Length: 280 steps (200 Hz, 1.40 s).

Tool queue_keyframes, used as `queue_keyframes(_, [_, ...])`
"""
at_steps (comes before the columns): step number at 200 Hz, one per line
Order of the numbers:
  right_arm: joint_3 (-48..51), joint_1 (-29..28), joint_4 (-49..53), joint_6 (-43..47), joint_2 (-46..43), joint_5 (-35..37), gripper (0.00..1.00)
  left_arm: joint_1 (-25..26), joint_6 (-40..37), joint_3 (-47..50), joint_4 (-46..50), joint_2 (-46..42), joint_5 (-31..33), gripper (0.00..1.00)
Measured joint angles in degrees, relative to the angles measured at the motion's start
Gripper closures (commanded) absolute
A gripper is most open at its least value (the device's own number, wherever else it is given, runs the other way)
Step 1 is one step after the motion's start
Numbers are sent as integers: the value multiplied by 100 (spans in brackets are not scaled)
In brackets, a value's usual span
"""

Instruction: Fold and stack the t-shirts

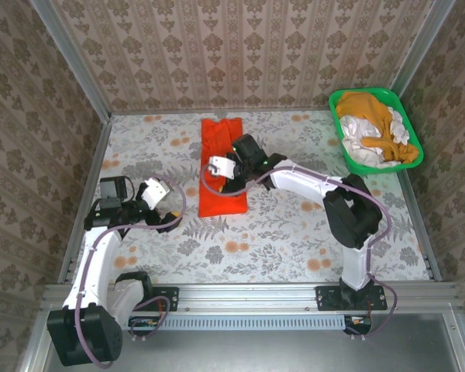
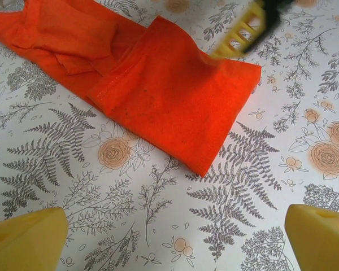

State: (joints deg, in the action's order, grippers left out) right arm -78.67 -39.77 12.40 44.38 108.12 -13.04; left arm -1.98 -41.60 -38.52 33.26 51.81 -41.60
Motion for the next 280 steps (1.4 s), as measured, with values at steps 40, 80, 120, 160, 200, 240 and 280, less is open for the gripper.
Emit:
queue_keyframes(40, [573, -581, 149, 420, -105, -190, 36, 0, 0, 28, -28, 0, -24, 0])
queue_keyframes(80, [575, -643, 144, 501, 116, -203, 44, 0, 0, 31, -31, -2, -26, 0])
queue_keyframes(120, [531, -601, 155, 542, 599, -114, 44, 0, 7, 33, -31, -2, -48, 0])
queue_keyframes(160, [308, -586, 227, 603, 817, 92, 64, 0, 70, 63, -33, -4, -66, 0])
queue_keyframes(200, [254, -590, -13, 533, 876, 570, 99, 0, 90, 68, -33, -7, -66, 0])
queue_keyframes(240, [584, -640, -214, 522, 660, 695, 100, 0, 151, 68, -50, -7, -66, 0])
queue_keyframes(280, [1329, -695, 214, 273, -144, 367, 100, 205, 645, 68, -367, 0, -13, 0])
